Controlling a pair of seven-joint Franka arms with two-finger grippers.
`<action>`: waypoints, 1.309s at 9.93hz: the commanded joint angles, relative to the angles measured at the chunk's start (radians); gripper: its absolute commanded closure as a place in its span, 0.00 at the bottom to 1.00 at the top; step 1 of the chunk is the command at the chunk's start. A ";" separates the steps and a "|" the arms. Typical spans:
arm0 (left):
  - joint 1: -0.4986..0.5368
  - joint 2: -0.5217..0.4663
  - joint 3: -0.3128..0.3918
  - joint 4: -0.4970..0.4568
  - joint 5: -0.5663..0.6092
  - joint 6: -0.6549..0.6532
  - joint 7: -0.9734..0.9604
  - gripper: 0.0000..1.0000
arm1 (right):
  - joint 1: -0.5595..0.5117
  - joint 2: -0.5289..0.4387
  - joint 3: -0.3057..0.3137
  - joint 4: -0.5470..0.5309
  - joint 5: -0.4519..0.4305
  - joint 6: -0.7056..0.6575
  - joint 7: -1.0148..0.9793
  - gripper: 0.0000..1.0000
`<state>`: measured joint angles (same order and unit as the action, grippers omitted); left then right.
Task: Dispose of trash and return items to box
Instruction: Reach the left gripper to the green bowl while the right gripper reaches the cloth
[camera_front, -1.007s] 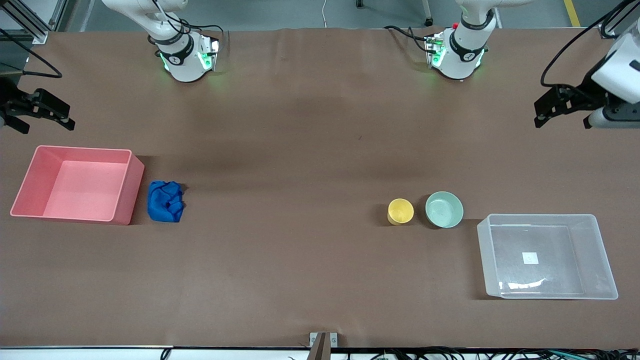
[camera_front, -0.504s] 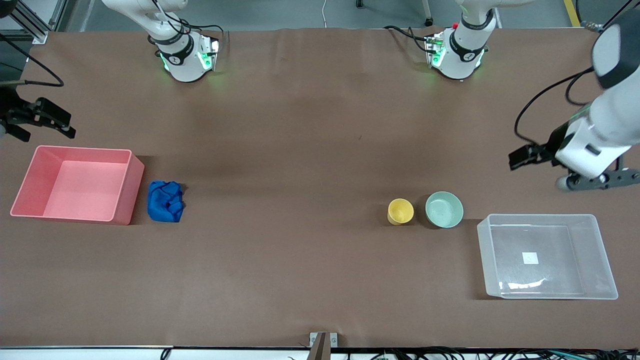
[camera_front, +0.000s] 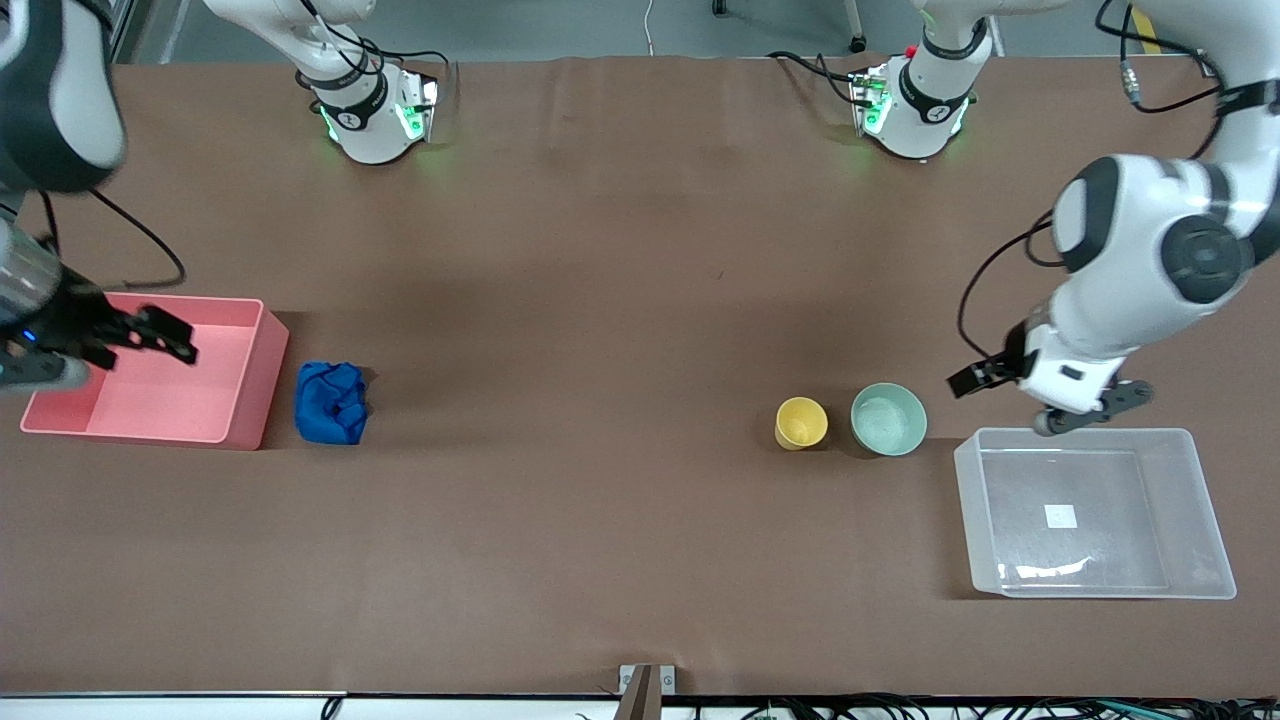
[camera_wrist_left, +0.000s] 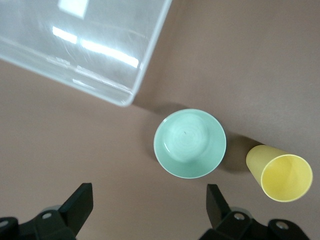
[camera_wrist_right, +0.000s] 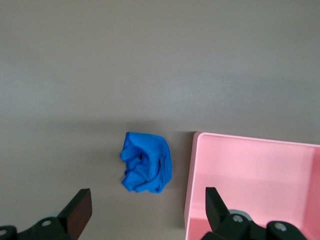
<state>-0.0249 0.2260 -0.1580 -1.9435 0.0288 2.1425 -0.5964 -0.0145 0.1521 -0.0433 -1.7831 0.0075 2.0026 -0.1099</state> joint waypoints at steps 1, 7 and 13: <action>-0.036 0.031 -0.003 -0.121 0.052 0.141 -0.117 0.00 | -0.018 0.064 0.000 -0.106 -0.014 0.155 0.007 0.00; -0.007 0.206 0.006 -0.192 0.059 0.442 -0.126 0.15 | -0.030 0.314 0.002 -0.192 -0.012 0.422 0.009 0.00; -0.010 0.250 0.008 -0.163 0.059 0.447 -0.120 1.00 | -0.012 0.318 0.003 -0.239 -0.009 0.463 0.038 0.00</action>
<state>-0.0346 0.4429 -0.1514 -2.1198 0.0668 2.5733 -0.7066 -0.0323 0.4789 -0.0505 -1.9871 -0.0018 2.4835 -0.1057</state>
